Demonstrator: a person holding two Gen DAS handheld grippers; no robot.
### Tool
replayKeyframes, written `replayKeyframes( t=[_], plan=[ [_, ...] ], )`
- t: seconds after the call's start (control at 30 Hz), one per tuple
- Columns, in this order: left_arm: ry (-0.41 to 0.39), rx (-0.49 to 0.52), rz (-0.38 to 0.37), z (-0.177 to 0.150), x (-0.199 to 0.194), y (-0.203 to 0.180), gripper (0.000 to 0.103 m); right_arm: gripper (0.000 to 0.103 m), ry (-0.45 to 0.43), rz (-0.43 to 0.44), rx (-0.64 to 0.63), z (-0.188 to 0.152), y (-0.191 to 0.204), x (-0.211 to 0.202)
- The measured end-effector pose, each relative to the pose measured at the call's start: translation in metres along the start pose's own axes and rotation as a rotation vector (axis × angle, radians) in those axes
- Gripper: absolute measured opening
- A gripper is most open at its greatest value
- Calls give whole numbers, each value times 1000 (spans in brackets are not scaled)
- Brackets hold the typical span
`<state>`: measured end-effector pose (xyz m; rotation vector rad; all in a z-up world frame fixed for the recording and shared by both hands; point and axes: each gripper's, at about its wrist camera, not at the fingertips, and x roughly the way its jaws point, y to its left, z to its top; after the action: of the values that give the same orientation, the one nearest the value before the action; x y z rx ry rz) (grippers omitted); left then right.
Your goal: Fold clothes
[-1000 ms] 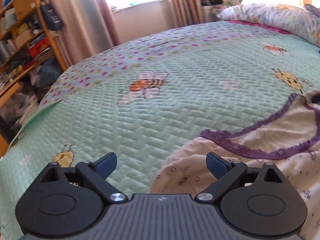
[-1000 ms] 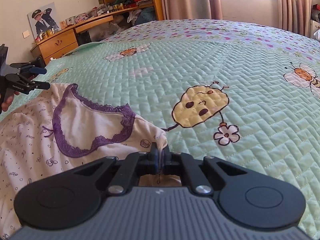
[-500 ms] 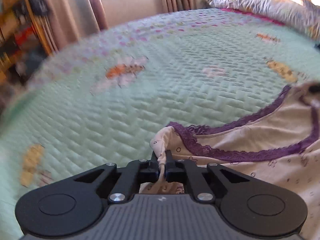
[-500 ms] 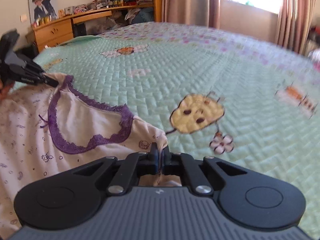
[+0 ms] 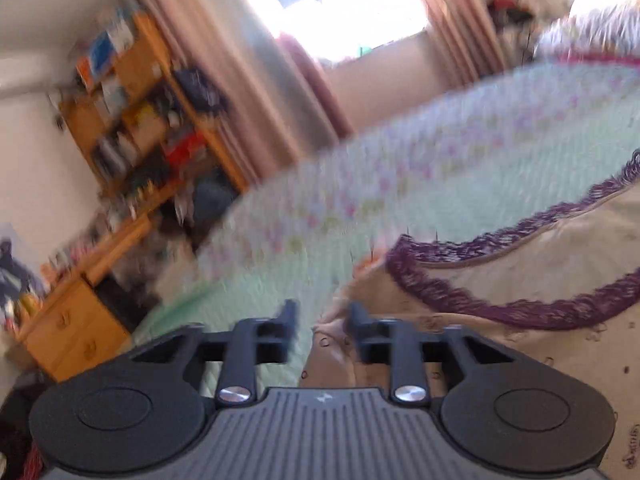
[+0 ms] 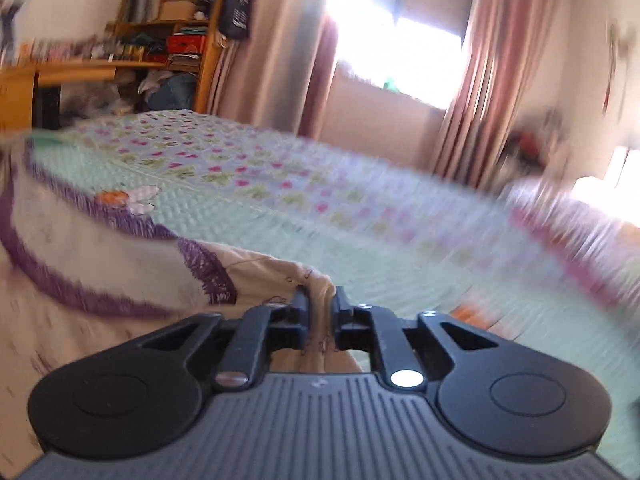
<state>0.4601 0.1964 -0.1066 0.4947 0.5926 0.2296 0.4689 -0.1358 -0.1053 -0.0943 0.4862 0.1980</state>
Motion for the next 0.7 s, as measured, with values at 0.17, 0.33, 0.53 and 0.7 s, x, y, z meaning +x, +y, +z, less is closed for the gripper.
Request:
replayKeyframes(
  t=[0.17,0.33,0.53,0.7],
  plan=[
    [40,-63,-51,-38,-1,21,59,31,-13,163,382,-33,-45,-10],
    [21,-185,-17,-80,-63,92,79,35,42,270,378,-76,-56,-89],
    [73,-350,-86,-165,-171,170,93,59,43,392,535,-152,-47,-195],
    [117,-440,-90,-245,-255,186,99,64,42,467,678,-218,-35,-274]
  ],
)
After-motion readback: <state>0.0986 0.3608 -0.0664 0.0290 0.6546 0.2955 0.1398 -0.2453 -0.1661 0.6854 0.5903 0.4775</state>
